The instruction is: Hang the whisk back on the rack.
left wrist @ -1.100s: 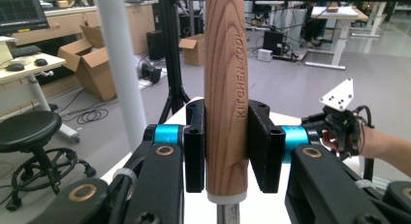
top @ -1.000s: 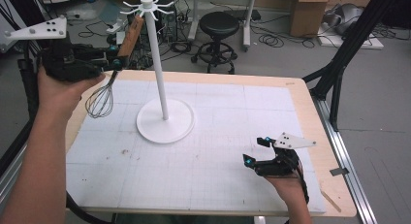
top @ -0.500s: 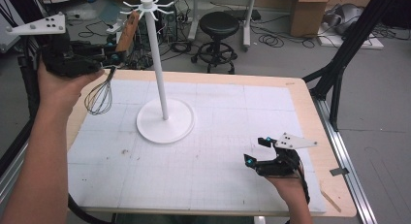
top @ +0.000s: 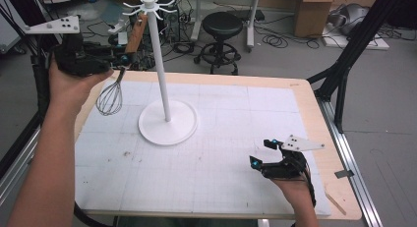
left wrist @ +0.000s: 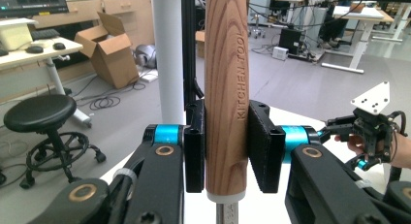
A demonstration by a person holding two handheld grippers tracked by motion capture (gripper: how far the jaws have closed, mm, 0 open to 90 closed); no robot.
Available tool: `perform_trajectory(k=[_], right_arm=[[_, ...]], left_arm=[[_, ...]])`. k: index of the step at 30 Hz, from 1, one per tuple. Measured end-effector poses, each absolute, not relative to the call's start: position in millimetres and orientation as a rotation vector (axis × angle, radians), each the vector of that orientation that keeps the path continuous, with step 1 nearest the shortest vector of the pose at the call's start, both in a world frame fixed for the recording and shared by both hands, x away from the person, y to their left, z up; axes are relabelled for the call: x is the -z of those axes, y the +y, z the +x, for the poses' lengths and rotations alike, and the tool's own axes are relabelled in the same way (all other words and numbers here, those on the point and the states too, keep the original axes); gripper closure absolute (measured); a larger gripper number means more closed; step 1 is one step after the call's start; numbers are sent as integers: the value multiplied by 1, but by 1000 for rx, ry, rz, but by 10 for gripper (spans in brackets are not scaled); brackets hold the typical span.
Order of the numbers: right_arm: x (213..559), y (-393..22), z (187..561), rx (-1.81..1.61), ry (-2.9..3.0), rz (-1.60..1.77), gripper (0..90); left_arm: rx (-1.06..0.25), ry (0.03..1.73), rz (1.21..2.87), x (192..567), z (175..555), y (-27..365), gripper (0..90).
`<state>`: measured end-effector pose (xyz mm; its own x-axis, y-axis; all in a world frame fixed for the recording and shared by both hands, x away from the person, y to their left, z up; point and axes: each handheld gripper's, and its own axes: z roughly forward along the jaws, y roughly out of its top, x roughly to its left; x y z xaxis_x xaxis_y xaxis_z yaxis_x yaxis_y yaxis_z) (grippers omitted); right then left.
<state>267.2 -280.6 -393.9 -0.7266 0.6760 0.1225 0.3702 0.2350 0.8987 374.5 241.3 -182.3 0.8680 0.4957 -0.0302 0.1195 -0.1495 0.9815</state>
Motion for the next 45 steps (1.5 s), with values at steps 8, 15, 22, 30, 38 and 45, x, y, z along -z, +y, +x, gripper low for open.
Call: perform_trajectory(k=[8, 15, 22, 30, 38, 45], right_arm=[[394, -282, 267, -1489, 2216, 978, 156], [394, -282, 267, -1490, 2216, 978, 156], [393, -281, 266, -1488, 2218, 971, 156], [393, -279, 266, -1486, 2225, 978, 156], [394, -280, 267, -1485, 2221, 978, 156], [395, -280, 267, -1487, 2222, 978, 156]], left_arm=[[-330, 512, 1757, 184, 379, 237, 699], [-327, 509, 1778, 183, 374, 240, 554], [-290, 484, 1826, 188, 363, 239, 462], [-258, 473, 1857, 206, 349, 243, 347], [-254, 423, 1858, 224, 327, 236, 252], [-220, 374, 1865, 240, 315, 226, 203]])
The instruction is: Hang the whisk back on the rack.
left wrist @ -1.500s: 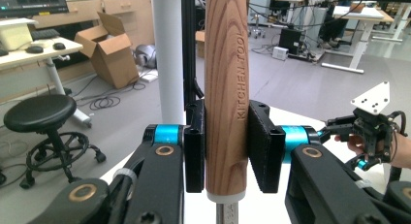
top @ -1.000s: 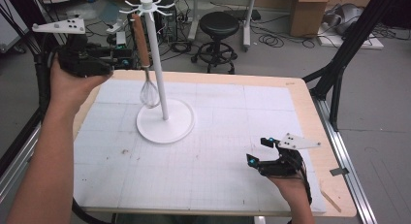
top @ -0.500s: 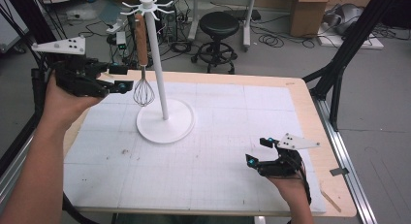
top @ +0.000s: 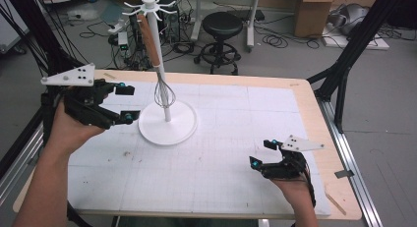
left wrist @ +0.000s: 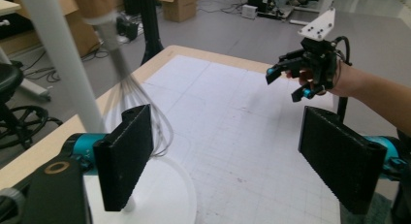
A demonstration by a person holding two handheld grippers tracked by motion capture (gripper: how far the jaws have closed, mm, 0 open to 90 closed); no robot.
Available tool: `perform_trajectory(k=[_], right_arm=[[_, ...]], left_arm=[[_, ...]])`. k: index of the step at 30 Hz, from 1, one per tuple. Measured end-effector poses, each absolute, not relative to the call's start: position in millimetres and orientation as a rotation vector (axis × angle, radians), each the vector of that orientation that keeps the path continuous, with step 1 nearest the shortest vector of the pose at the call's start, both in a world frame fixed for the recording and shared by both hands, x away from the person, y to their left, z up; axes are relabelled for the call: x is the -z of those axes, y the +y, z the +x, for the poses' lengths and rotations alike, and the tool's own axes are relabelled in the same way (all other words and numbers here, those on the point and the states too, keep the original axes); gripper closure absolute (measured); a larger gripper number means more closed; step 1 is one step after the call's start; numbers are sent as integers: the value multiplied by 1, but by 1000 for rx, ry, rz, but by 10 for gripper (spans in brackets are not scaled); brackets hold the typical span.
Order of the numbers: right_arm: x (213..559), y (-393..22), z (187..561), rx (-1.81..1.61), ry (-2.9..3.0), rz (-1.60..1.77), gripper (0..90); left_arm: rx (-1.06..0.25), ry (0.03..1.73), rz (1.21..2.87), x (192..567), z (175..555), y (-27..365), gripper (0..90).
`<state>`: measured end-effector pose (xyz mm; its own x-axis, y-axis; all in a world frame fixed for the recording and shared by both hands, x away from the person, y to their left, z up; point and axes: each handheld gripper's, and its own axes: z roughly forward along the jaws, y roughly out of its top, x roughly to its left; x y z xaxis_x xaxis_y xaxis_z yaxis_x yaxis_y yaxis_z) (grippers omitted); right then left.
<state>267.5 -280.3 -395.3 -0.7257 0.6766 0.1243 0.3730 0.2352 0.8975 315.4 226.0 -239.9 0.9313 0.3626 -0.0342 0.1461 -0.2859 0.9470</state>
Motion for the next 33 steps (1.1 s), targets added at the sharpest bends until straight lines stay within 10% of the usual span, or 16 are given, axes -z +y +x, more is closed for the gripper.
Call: perform_trajectory(k=[33], right_arm=[[398, -282, 269, -1478, 2229, 999, 156]], left_arm=[[-93, 350, 1873, 341, 309, 202, 92]])
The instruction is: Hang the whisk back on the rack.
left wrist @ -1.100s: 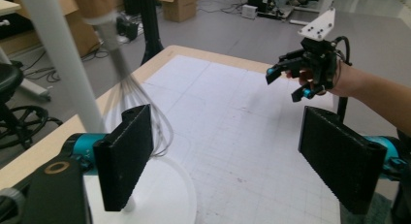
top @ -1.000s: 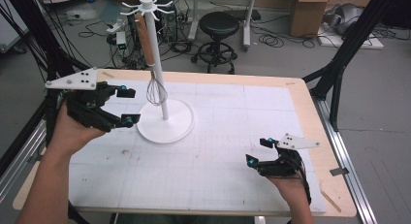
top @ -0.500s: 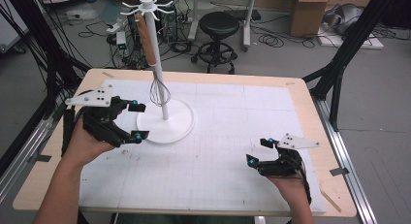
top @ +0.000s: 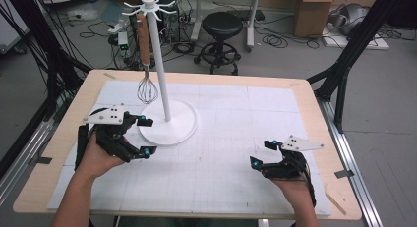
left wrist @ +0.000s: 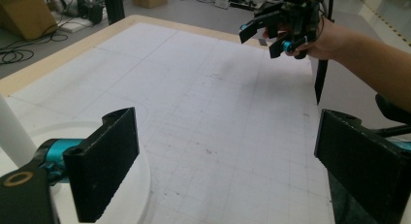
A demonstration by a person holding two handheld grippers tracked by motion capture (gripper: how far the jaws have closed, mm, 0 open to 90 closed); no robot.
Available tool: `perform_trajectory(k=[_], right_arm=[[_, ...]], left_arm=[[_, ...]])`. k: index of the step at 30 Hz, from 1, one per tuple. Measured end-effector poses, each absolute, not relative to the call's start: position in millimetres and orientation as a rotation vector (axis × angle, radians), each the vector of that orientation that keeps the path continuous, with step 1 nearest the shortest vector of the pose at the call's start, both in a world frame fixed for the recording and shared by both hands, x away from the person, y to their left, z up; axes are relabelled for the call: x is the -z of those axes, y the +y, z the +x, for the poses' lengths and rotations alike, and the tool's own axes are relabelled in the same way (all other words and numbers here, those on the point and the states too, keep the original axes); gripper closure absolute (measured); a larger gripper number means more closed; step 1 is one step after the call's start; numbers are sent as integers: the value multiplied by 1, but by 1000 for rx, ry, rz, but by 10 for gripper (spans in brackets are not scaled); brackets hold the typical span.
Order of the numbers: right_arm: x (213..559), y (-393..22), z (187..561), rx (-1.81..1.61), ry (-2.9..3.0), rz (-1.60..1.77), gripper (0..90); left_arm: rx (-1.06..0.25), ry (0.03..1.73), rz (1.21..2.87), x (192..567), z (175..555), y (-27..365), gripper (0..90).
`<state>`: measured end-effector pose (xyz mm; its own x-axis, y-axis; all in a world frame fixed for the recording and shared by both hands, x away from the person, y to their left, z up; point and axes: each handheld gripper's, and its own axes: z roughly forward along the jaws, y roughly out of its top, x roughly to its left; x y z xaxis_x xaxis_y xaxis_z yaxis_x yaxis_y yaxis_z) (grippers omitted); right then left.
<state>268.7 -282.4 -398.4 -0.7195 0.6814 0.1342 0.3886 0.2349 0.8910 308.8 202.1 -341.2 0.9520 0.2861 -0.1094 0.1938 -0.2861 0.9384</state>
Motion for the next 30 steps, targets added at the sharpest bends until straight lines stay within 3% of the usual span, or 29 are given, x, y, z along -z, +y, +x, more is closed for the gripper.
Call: perform_trajectory(k=[14, 20, 30], right_arm=[[400, -282, 271, -1484, 2237, 985, 156], [402, -281, 272, -1485, 2248, 984, 156], [400, -282, 270, -1470, 2241, 988, 156]], left_arm=[[-100, 433, 1930, 378, 314, 209, 63], [-111, 457, 1934, 384, 316, 210, 17], [-116, 457, 1943, 387, 316, 210, 16]])
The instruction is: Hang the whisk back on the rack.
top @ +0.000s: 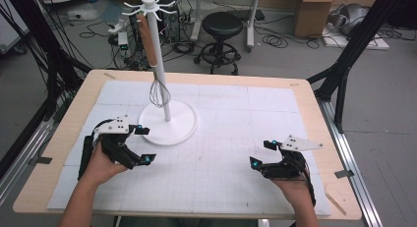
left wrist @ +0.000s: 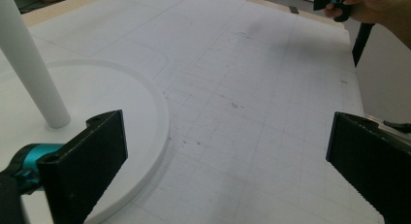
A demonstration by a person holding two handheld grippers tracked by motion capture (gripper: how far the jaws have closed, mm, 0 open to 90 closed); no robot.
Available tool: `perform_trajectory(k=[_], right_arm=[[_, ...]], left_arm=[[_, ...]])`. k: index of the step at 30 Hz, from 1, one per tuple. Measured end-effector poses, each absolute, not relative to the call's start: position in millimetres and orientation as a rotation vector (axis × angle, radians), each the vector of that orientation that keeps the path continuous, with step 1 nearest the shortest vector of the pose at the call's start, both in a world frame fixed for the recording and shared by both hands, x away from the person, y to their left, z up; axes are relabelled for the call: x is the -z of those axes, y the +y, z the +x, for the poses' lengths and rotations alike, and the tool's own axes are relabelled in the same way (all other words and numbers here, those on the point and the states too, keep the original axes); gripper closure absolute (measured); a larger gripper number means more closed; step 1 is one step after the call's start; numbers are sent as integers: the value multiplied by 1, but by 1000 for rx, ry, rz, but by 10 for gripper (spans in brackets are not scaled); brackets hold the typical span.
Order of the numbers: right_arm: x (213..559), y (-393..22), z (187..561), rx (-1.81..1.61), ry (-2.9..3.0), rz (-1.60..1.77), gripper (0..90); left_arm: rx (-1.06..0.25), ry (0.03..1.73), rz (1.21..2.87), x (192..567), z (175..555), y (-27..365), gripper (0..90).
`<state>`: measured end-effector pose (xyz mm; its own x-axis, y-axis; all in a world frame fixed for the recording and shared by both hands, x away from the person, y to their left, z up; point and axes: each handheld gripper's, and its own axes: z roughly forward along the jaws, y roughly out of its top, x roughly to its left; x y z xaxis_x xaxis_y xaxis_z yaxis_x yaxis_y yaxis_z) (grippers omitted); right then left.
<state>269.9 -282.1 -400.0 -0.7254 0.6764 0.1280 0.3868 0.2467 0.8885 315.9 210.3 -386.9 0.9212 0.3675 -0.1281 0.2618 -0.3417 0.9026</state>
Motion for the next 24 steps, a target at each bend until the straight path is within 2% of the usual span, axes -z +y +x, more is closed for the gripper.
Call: perform_trajectory(k=[24], right_arm=[[402, -282, 271, -1463, 2248, 987, 156]], left_arm=[[-117, 475, 1956, 391, 317, 210, 16]])
